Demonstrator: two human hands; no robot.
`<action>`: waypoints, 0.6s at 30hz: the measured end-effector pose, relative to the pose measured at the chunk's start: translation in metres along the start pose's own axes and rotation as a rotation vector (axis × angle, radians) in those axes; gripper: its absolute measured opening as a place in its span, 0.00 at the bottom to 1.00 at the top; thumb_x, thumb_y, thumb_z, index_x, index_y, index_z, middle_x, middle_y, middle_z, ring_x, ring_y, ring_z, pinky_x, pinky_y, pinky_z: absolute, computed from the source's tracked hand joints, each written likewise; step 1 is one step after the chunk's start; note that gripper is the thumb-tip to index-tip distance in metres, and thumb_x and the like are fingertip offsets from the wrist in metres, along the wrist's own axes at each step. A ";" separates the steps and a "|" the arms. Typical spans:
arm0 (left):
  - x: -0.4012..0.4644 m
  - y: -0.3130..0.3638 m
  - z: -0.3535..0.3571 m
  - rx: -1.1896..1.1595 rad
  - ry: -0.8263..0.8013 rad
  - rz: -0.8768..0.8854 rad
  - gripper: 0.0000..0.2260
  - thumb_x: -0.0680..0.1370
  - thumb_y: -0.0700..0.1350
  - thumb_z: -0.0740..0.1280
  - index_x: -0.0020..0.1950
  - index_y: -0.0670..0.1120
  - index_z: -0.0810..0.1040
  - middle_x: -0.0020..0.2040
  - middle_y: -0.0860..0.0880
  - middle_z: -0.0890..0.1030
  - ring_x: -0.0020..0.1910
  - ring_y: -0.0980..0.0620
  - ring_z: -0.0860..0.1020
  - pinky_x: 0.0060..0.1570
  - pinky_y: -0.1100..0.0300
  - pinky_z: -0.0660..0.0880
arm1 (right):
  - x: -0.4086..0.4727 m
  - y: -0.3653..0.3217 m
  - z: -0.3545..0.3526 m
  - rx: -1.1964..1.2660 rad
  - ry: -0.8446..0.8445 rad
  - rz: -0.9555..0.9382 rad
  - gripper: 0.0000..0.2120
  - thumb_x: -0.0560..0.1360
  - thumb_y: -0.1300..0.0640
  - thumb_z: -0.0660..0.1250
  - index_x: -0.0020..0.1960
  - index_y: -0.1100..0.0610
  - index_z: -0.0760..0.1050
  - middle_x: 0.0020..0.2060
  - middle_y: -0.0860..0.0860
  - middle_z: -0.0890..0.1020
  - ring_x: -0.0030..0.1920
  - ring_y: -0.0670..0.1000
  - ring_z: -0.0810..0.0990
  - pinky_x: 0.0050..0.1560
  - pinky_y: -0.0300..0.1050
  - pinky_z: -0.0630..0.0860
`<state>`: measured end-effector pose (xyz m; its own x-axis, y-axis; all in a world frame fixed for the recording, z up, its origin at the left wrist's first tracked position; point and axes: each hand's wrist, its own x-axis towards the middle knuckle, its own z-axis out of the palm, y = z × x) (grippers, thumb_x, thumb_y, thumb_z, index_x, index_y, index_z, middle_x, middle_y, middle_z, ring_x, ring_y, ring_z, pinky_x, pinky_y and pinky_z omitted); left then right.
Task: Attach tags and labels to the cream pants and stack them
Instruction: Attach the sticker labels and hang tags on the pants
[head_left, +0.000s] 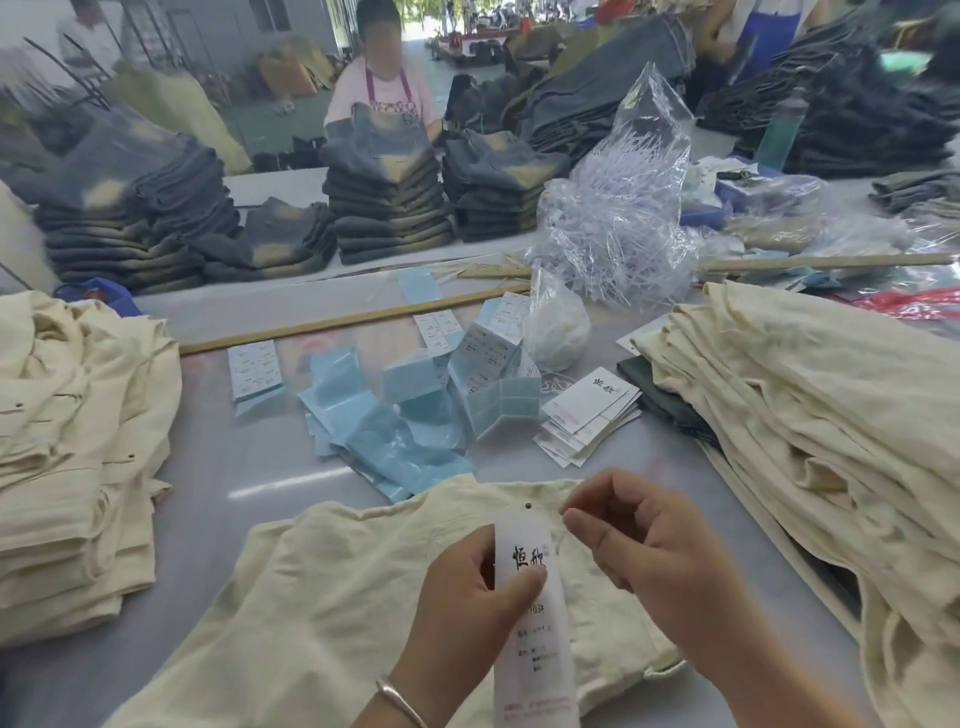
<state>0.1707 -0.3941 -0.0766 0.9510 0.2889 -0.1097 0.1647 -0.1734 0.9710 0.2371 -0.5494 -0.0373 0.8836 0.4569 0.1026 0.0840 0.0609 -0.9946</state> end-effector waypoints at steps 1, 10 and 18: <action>0.000 0.002 0.001 -0.058 -0.011 0.012 0.08 0.66 0.46 0.72 0.43 0.47 0.80 0.38 0.46 0.83 0.36 0.53 0.80 0.38 0.56 0.77 | -0.001 0.000 0.004 0.039 0.005 -0.023 0.02 0.73 0.62 0.70 0.42 0.59 0.78 0.27 0.47 0.76 0.24 0.44 0.67 0.25 0.32 0.65; -0.002 0.011 0.005 -0.004 0.058 0.203 0.07 0.73 0.50 0.67 0.42 0.48 0.82 0.36 0.46 0.82 0.37 0.42 0.80 0.38 0.48 0.77 | -0.014 0.022 0.011 -0.310 0.077 -0.013 0.07 0.73 0.62 0.72 0.41 0.51 0.81 0.32 0.49 0.82 0.31 0.47 0.78 0.32 0.46 0.77; -0.007 0.013 0.004 0.090 0.079 0.263 0.09 0.74 0.51 0.65 0.42 0.48 0.82 0.35 0.46 0.82 0.36 0.45 0.79 0.39 0.46 0.75 | -0.023 0.017 0.010 -0.502 0.217 -0.072 0.04 0.68 0.50 0.77 0.37 0.46 0.83 0.21 0.45 0.63 0.25 0.46 0.61 0.29 0.41 0.58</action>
<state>0.1677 -0.4020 -0.0639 0.9414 0.2952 0.1634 -0.0585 -0.3339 0.9408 0.2136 -0.5496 -0.0563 0.9376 0.2707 0.2181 0.3104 -0.3700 -0.8757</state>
